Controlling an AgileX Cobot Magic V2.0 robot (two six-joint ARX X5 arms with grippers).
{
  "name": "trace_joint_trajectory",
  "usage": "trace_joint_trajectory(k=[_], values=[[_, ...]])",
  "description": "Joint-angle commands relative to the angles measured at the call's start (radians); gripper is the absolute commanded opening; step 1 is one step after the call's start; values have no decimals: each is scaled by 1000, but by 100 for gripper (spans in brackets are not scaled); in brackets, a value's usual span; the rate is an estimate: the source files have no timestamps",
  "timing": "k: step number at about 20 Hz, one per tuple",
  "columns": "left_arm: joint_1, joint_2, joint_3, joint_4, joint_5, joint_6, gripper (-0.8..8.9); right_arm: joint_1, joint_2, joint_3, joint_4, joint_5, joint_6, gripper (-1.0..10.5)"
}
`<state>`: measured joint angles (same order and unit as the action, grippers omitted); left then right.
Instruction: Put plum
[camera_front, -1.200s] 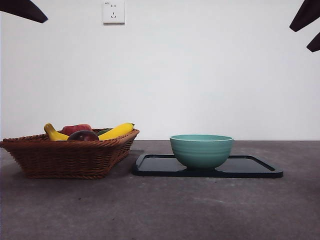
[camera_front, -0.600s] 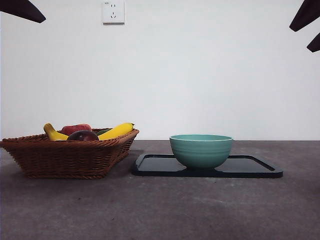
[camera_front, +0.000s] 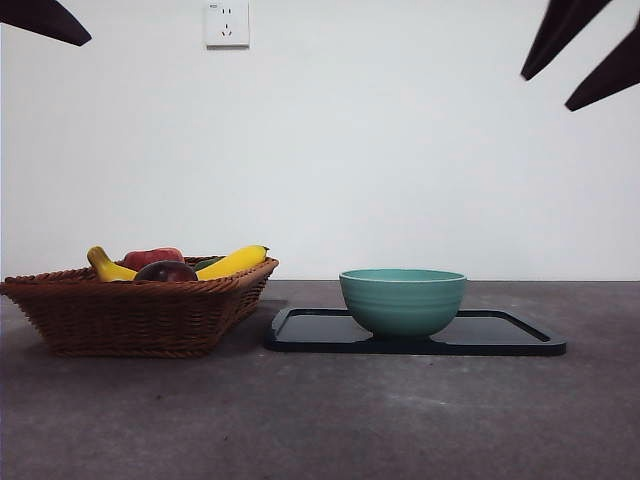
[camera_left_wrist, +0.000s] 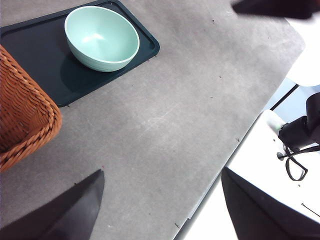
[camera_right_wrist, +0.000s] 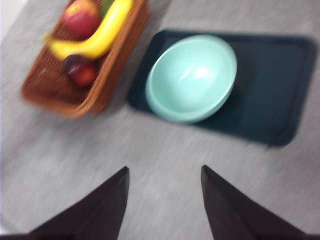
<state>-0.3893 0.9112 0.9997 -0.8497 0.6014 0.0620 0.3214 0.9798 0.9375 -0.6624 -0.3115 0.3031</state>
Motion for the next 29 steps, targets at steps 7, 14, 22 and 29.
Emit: trace_joint_trajectory(k=[7, 14, 22, 29], values=[[-5, 8, 23, 4, 5, 13, 374, -19, 482, 338, 11, 80, -99, 237], [-5, 8, 23, 4, 5, 13, 374, -18, 743, 393, 94, 81, -109, 241], [-5, 8, 23, 12, 5, 13, 374, -14, 893, 393, 146, 85, -109, 198], [-5, 8, 23, 11, 5, 17, 374, -14, 884, 428, 170, 77, -100, 6]])
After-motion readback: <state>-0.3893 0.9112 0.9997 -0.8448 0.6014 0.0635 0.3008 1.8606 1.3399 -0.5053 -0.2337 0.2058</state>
